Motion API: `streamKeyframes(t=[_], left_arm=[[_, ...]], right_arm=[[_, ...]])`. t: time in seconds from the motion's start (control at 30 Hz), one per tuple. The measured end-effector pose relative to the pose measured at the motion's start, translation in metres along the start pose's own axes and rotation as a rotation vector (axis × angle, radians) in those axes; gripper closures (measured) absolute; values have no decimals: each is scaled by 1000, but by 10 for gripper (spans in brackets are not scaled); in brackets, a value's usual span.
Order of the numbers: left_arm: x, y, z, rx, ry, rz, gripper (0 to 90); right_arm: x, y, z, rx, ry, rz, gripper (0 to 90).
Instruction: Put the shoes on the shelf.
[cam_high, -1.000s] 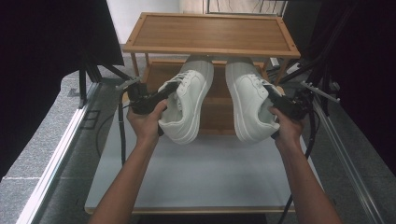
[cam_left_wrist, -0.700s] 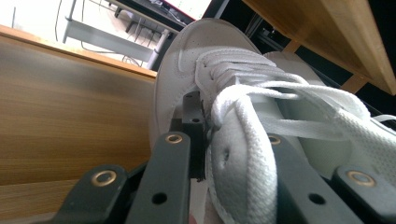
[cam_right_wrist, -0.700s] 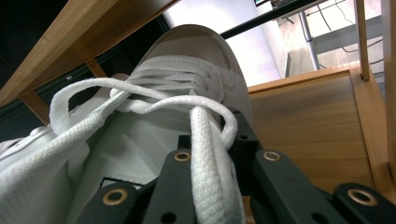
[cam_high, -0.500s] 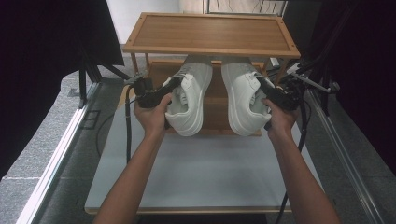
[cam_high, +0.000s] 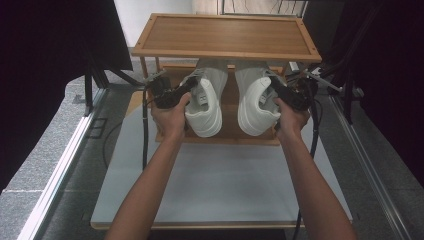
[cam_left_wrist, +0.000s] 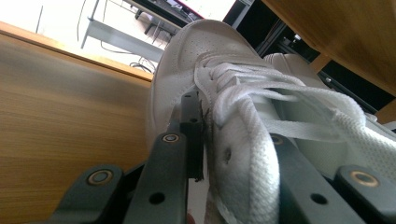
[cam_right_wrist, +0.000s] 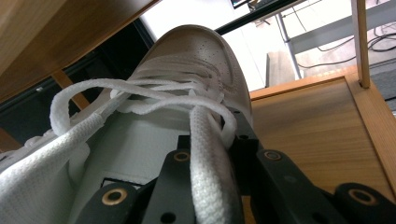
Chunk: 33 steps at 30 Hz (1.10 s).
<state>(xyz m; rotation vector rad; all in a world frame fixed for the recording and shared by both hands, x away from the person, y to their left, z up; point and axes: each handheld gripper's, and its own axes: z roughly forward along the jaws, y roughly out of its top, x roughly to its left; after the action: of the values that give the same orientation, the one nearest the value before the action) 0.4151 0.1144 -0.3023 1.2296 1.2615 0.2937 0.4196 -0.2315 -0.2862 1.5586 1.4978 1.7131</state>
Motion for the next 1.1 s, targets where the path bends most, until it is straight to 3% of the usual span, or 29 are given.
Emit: streamKeyframes(t=[0.1,0.4,0.53,0.67,0.9,1.1], left_arm=[[0,-1,3,-2,-7,-20,791],[-1,2,11,-6,2,-24,789],[-3,2,17,-19,7,-55,783],[-6,1,21,-20,31,-28,776],[-5,-1,28,-31,52,-34,765],[-1,-1,33,-41,54,-73,740]], right_arm=[[2,1,3,-11,-11,4,831],[5,3,12,-2,-24,3,829],[7,2,18,-3,-33,5,822],[12,1,25,2,-47,7,814],[13,-4,33,8,-75,7,794],[15,-7,40,1,-66,1,700]])
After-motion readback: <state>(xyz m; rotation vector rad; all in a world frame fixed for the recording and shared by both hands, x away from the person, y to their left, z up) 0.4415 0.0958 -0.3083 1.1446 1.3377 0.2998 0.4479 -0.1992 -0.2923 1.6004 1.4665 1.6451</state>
